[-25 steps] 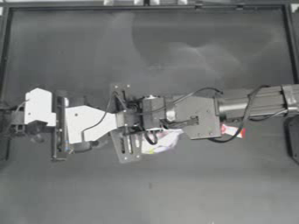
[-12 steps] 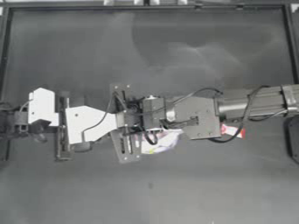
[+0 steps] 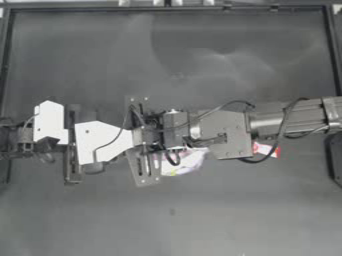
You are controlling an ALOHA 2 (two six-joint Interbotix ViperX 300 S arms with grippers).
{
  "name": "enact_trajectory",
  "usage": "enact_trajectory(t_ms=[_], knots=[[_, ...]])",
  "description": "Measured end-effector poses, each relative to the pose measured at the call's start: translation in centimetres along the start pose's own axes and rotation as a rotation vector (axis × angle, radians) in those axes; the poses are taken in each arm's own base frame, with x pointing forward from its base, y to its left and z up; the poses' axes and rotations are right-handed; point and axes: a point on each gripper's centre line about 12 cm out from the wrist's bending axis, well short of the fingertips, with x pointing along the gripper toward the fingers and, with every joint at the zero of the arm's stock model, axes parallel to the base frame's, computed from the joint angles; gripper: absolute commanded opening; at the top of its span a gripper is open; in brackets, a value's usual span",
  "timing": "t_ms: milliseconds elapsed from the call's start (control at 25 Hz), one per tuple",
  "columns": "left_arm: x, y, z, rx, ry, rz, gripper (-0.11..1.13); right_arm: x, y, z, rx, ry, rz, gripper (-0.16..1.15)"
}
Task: Put candy in bag
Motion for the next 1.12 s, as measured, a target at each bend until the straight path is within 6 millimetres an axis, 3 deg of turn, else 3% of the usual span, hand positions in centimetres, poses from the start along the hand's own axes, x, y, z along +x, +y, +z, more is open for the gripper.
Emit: enact_trajectory(t_ms=[560,840,1120], knots=[[0.06,0.01,0.05,0.0,-0.009,0.001,0.82,0.0,0.0,0.02,0.0,-0.002,0.0,0.05],[0.23,-0.02,-0.27,0.003,0.003,0.0,0.62,0.04,0.03,-0.02,-0.001,0.0,0.001,0.04],[0.4,-0.07,0.22,0.002,-0.011,-0.001,0.59,0.08,0.03,0.0,0.001,0.0,0.001,0.04]])
